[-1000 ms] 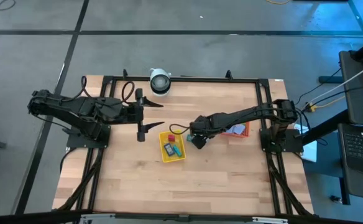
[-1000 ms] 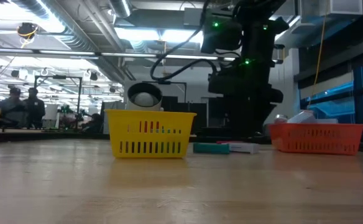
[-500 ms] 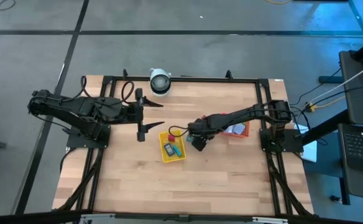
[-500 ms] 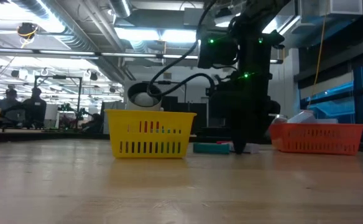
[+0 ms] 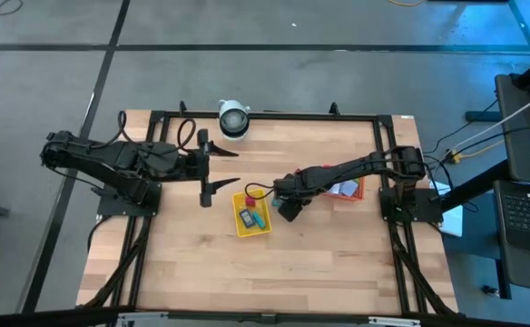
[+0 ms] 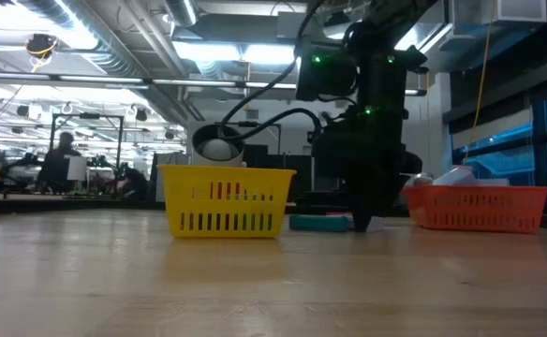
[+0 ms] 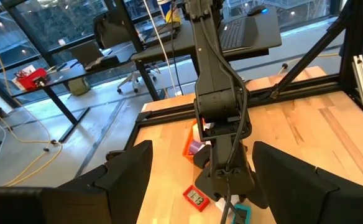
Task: Pick & Place Office items
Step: Put the white digital clock into the yellow basket
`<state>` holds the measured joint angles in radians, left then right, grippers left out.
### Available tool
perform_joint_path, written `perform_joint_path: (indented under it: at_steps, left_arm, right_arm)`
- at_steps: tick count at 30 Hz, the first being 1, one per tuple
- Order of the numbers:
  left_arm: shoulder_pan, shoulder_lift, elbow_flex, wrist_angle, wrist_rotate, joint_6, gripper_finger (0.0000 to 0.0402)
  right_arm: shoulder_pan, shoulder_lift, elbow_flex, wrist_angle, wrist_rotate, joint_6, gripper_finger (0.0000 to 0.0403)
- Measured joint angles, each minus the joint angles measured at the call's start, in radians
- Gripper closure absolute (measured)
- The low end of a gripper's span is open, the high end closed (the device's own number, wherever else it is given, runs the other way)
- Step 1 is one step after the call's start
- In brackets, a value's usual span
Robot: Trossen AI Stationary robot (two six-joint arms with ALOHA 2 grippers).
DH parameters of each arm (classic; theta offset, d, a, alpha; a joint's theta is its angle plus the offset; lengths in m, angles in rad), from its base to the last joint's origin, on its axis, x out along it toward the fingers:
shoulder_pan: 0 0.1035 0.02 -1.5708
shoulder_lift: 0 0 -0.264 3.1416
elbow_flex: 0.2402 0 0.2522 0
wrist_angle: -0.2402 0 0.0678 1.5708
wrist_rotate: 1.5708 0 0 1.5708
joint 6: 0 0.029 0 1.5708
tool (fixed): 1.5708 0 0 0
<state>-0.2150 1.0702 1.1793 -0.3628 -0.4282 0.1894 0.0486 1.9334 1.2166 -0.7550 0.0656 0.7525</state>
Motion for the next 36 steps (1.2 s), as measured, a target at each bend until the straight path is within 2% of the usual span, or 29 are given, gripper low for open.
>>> perform_joint_path:
  at_steps: [5,8,11,14,20,28,36]
  left_arm:
    - [0.0,0.0,0.0,0.0,0.0,0.0,0.0128]
    - [0.0,-0.002,0.0,-0.006,-0.025,0.007,0.0128]
    - [0.0,-0.015,0.0,-0.023,-0.056,0.015,0.0128]
    - [0.0,-0.031,0.0,-0.054,-0.082,0.024,0.0128]
    - [0.0,-0.071,0.0,-0.122,-0.129,0.034,0.0128]
    - [0.001,-0.12,0.0,-0.145,-0.164,0.045,0.0128]
    - [0.001,-0.159,0.0,-0.142,-0.178,0.049,0.0128]
  right_arm:
    - [0.002,-0.001,0.041,-0.011,-0.007,0.025,0.0248]
    - [0.018,-0.002,0.107,-0.076,-0.006,0.025,0.023]
    - [0.053,-0.002,0.195,-0.148,-0.004,0.018,0.0225]
    - [0.1,-0.002,0.306,-0.194,-0.007,0.013,0.0238]
    - [0.164,0.004,0.509,-0.131,0.007,-0.002,0.0238]
    - [0.112,0.1,0.54,-0.086,-0.04,-0.013,0.0226]
    - [0.091,0.107,0.541,-0.081,-0.033,-0.006,0.0215]
